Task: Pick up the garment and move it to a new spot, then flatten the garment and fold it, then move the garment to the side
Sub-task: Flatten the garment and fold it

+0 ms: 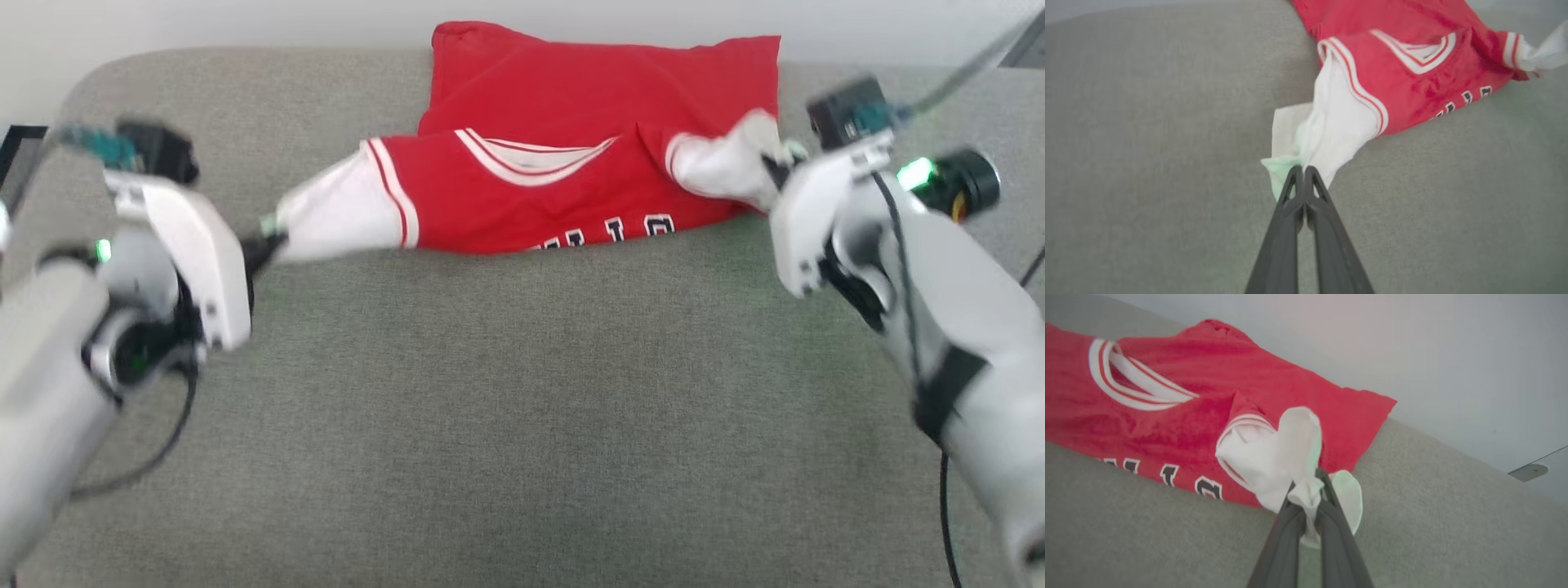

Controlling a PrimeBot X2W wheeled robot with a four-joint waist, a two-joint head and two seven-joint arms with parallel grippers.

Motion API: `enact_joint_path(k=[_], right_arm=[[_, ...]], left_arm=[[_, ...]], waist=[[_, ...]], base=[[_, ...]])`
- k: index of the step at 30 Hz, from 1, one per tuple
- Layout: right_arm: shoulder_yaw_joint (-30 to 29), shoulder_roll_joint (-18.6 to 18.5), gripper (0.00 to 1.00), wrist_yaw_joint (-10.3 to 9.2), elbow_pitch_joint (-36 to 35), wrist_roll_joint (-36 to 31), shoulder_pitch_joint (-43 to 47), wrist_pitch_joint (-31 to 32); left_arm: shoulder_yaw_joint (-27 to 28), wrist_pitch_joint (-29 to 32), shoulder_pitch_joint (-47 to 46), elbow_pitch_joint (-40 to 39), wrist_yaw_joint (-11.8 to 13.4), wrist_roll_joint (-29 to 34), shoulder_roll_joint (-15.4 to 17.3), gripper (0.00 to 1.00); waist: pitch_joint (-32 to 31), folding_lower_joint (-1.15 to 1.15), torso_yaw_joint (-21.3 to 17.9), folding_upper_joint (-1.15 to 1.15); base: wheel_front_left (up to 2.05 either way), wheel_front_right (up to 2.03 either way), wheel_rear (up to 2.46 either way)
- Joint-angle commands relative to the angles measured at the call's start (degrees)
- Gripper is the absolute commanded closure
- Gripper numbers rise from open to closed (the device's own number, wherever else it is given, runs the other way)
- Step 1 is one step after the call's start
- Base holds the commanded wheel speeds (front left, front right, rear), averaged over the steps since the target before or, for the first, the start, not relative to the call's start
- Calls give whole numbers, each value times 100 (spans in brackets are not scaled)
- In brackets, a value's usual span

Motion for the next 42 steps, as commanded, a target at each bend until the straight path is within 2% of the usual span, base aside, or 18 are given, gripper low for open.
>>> enact_joint_path(k=[1, 4, 7, 9, 14, 26, 31, 35, 36, 38, 42], right_arm=[[149, -192, 100, -3, -285, 177, 162, 129], [598, -898, 100, -3, -1414, 911, 782, 554], [727, -1542, 100, -3, -2406, 1466, 1317, 890], [663, -1839, 100, -3, -2874, 1739, 1658, 1079], [484, -2343, 100, -3, -3725, 2002, 2438, 1563], [81, -2876, 100, -3, -5027, 2432, 4434, 2404], [-235, -2815, 100, -4, -5154, 2405, 5010, 2587], [-545, -2609, 100, -4, -5082, 2250, 5308, 2646], [-613, -2554, 93, -4, -5091, 2180, 5355, 2669], [-862, -2417, 0, -6, -5130, 2066, 5393, 2724], [-1333, -2233, 0, -15, -5400, 1818, 5321, 2857]], left_arm=[[0, 20, 196, -184, 102, -58, 93, 100], [-30, 64, 740, -1036, 451, -217, 442, 100], [-4, -51, 1308, -1837, 843, -359, 800, 100], [3, -136, 1633, -2240, 1092, -456, 1011, 100], [-34, -323, 2332, -2903, 1462, -660, 1378, 100], [-464, -307, 3456, -3360, 2078, -838, 1827, 100], [-556, -328, 3706, -3314, 2189, -982, 1734, 100], [-517, -470, 3767, -3286, 2188, -1000, 1610, 100], [-516, -508, 3775, -3301, 2162, -991, 1571, 100], [-444, -610, 3755, -3296, 2150, -1017, 1528, 100], [-381, -722, 3674, -3310, 2116, -965, 1495, 100]], waist=[[-28, 0, 4, 0], [-51, 0, 10, 0], [-56, 0, 7, 0], [-50, 0, -6, 0], [-62, 0, -22, 0], [-153, 0, -36, 0], [-130, 0, -35, 0], [-96, 0, -38, 0], [-85, 0, -38, 0], [-59, 0, -37, 0], [-5, 0, -36, 0]], base=[[0, 0, 0], [0, 0, 0], [0, 0, 0], [0, 0, 0], [0, 0, 0], [0, 0, 0], [0, 0, 0], [0, 0, 0], [0, 0, 0], [0, 0, 0], [0, 0, 0]])
